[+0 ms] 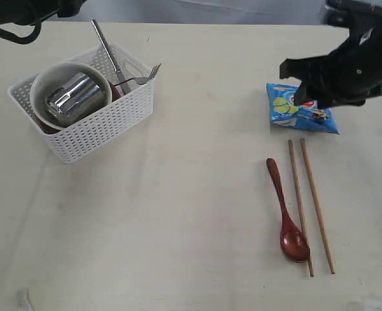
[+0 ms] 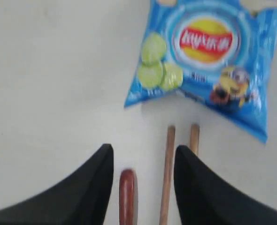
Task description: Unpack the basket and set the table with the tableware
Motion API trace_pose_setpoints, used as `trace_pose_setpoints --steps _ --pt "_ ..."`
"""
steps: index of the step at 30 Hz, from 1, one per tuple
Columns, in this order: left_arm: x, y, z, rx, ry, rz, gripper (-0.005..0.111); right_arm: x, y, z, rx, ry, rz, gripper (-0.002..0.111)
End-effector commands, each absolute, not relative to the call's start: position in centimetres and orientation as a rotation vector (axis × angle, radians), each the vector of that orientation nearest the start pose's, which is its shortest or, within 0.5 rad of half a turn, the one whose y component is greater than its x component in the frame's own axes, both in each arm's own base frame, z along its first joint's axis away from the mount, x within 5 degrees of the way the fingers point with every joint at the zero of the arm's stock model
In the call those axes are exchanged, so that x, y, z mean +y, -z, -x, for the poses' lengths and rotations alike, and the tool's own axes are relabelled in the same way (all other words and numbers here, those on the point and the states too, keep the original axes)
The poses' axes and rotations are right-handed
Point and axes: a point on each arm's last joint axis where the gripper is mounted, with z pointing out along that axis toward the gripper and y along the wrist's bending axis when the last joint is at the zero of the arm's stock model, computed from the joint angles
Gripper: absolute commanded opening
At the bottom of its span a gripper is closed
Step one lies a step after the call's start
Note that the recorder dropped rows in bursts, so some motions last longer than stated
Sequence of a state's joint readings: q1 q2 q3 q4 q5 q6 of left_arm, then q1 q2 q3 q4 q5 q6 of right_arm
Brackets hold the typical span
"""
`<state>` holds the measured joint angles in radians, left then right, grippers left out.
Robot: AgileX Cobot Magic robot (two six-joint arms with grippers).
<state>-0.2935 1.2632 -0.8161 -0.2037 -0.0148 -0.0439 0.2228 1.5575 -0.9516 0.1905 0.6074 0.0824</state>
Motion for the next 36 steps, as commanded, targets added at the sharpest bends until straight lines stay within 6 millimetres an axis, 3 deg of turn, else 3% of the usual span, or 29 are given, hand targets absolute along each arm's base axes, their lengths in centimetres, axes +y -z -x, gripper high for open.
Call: trace_pose_setpoints --steps 1,7,11,16,20,23,26,33,36 --pt "-7.9 -30.4 -26.6 1.941 0.349 -0.052 0.056 7.7 -23.5 -30.7 2.527 -0.248 0.082 0.041" --pt "-6.6 -29.9 -27.2 1.962 0.316 0.000 0.065 7.4 -24.2 -31.8 2.385 -0.218 0.092 0.041" --pt "-5.3 -29.1 -28.9 1.990 0.302 0.104 0.065 7.5 -24.6 -32.1 2.326 -0.213 0.106 0.041" --pt "-4.8 -27.7 -33.4 2.029 0.316 0.220 0.065 7.5 -24.7 -32.2 2.304 -0.169 0.206 0.041" --pt "-5.5 -25.9 -38.8 2.070 0.362 0.310 0.065 7.5 -24.9 -32.4 2.264 -0.153 0.232 0.041" --pt "-6.3 -23.5 -43.0 2.195 0.372 0.328 0.065 7.5 -24.9 -32.4 2.262 -0.153 0.231 0.041" --pt "-6.9 -22.1 -45.5 2.305 0.371 0.316 0.065 7.5 -24.9 -32.4 2.259 -0.153 0.231 0.041" --pt "-4.4 -20.1 -47.1 2.330 0.338 0.407 0.065 7.5 -25.0 -32.5 2.256 -0.156 0.224 0.041" --pt "-4.4 -19.1 -47.4 2.327 0.333 0.411 0.065 7.5 -25.0 -32.5 2.248 -0.157 0.221 0.041"
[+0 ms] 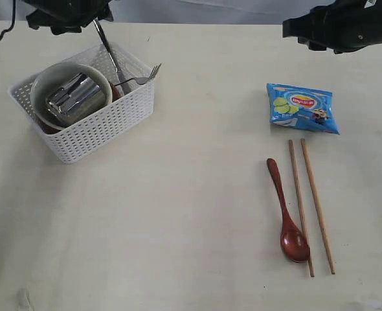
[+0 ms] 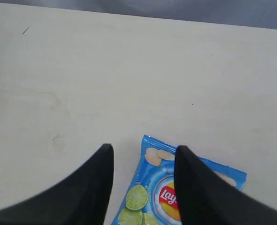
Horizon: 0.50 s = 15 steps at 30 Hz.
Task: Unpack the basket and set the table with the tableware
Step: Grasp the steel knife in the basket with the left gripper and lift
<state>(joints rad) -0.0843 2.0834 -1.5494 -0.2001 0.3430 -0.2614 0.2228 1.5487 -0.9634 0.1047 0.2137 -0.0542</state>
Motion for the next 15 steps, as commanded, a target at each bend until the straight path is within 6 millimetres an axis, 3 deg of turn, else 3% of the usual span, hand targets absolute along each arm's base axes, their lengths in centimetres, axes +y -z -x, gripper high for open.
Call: trace_pose_setpoints --steps 1,10,15 --pt "-4.4 -18.9 -47.5 2.324 0.332 0.412 0.065 7.5 -25.0 -32.5 2.247 -0.157 0.221 0.041" --pt "-4.4 -17.2 -48.1 2.318 0.324 0.412 0.061 7.5 -25.1 -32.6 2.242 -0.157 0.220 0.041" --pt "-4.4 -17.3 -48.2 2.302 0.326 0.414 0.030 7.5 -25.1 -32.6 2.242 -0.157 0.220 0.041"
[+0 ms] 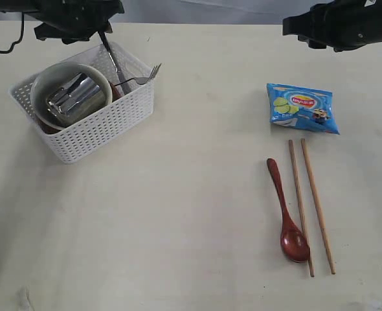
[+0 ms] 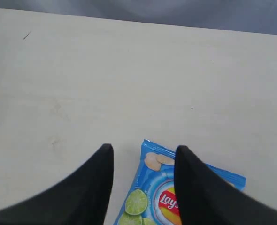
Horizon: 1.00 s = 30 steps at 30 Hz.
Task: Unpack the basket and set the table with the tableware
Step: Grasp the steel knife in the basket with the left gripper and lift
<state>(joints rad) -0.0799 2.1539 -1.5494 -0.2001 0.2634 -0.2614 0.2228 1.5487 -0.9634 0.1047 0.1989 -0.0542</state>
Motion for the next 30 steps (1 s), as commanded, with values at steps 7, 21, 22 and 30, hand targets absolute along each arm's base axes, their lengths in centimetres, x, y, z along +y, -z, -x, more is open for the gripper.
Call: trace_pose_setpoints --steps 7,21,22,30 --pt "-4.5 -17.3 -48.2 2.298 0.346 0.441 0.000 7.5 -25.1 -32.6 2.239 -0.157 0.219 0.041" --pt "-4.4 -20.7 -47.8 2.211 0.361 0.420 0.000 7.5 -25.1 -32.6 2.234 -0.156 0.221 0.041" --pt "-4.4 -21.2 -47.8 2.202 0.363 0.418 0.000 7.5 -25.1 -32.6 2.234 -0.156 0.221 0.041" --pt "-4.4 -24.2 -47.1 2.141 0.375 0.400 0.000 7.5 -25.1 -32.6 2.234 -0.156 0.221 0.041"
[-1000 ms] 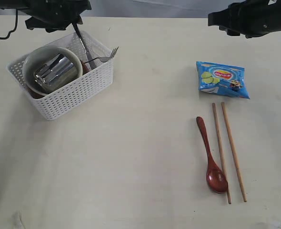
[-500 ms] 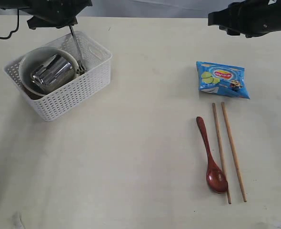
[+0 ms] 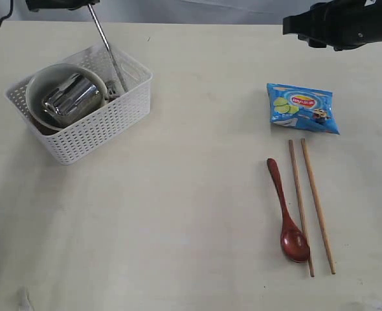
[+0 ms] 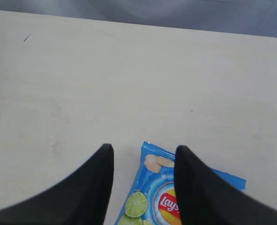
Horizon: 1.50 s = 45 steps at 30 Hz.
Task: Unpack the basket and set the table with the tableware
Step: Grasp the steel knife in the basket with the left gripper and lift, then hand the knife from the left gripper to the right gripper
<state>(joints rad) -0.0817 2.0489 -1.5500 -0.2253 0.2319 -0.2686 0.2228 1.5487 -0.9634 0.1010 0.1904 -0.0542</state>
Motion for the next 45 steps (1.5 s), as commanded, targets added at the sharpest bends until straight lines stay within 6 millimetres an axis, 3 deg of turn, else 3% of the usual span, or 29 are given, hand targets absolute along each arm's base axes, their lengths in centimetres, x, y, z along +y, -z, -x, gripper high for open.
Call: trace_pose_setpoints --steps 1,6,14,19,22,28,34,39,45 --pt "-4.3 -24.6 -47.0 2.132 0.374 0.393 0.000 7.5 -25.1 -32.6 2.234 -0.156 0.221 0.041" --pt "-4.6 -26.2 -46.4 2.113 0.374 0.358 0.000 7.5 -25.2 -32.7 2.223 -0.156 0.219 0.041" --pt "-6.8 -29.2 -44.8 2.106 0.352 0.178 0.000 7.5 -25.2 -32.7 2.217 -0.156 0.218 0.041" --pt "-6.7 -32.8 -42.4 2.115 0.354 0.129 0.000 7.5 -25.3 -32.7 2.207 -0.153 0.224 0.041" --pt "-6.8 -34.0 -41.1 2.148 0.363 0.095 0.000 7.6 -25.3 -32.7 2.200 -0.155 0.228 0.041" --pt "-8.9 -35.8 -37.7 2.214 0.622 -0.162 0.000 9.6 -25.3 -31.5 2.187 -0.189 0.309 0.041" --pt "-9.6 -35.1 -35.8 2.216 0.742 -0.261 0.000 11.2 -28.0 -28.6 2.184 -0.235 0.406 0.041" --pt "-10.1 -33.7 -34.9 2.248 0.836 -0.287 0.000 13.8 -30.2 -25.1 2.156 -0.318 0.557 0.042" --pt "-11.5 -33.0 -33.8 2.160 1.101 -0.382 0.000 18.1 -29.2 -21.6 2.076 -0.451 0.731 0.057"
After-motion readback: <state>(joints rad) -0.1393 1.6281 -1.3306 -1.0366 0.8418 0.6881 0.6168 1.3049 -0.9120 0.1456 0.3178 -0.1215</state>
